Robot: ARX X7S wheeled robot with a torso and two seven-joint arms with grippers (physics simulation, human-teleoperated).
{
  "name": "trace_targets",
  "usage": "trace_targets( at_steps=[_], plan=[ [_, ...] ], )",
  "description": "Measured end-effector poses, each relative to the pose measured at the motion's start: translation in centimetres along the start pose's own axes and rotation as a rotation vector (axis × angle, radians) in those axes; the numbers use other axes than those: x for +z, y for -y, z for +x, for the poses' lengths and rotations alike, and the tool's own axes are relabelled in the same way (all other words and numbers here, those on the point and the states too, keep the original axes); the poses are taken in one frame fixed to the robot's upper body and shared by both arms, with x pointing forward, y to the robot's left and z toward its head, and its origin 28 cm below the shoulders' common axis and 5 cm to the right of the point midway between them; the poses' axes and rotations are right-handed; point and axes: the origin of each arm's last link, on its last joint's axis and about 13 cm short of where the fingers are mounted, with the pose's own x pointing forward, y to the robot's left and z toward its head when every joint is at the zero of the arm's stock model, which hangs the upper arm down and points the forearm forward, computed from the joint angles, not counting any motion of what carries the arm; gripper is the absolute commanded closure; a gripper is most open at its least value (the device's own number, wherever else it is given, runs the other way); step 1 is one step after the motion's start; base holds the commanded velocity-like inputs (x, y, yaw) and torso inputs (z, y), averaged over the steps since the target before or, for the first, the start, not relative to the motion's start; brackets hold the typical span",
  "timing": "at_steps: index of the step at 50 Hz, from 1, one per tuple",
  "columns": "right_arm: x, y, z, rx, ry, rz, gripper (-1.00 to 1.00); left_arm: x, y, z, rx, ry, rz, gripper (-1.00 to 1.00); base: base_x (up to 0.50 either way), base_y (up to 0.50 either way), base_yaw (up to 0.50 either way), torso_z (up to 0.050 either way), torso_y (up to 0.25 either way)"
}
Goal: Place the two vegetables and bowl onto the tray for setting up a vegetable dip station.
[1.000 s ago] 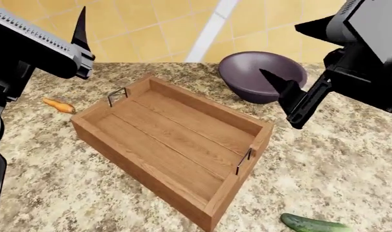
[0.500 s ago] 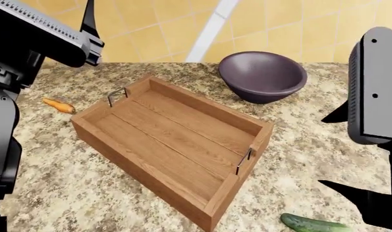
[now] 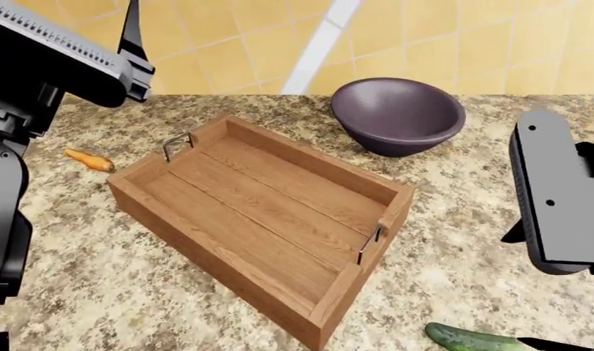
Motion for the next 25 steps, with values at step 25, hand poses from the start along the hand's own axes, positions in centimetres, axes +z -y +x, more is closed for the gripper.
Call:
trace_targets(
  at_steps=[25],
  plan=[
    [-0.2, -1.4, 2.9, 0.1, 0.021, 0.026, -1.0, -0.5, 0.1, -0.7, 0.008, -0.004, -0.003, -1.0, 0.0, 0.0, 0.0, 0.0, 0.0]
  ],
)
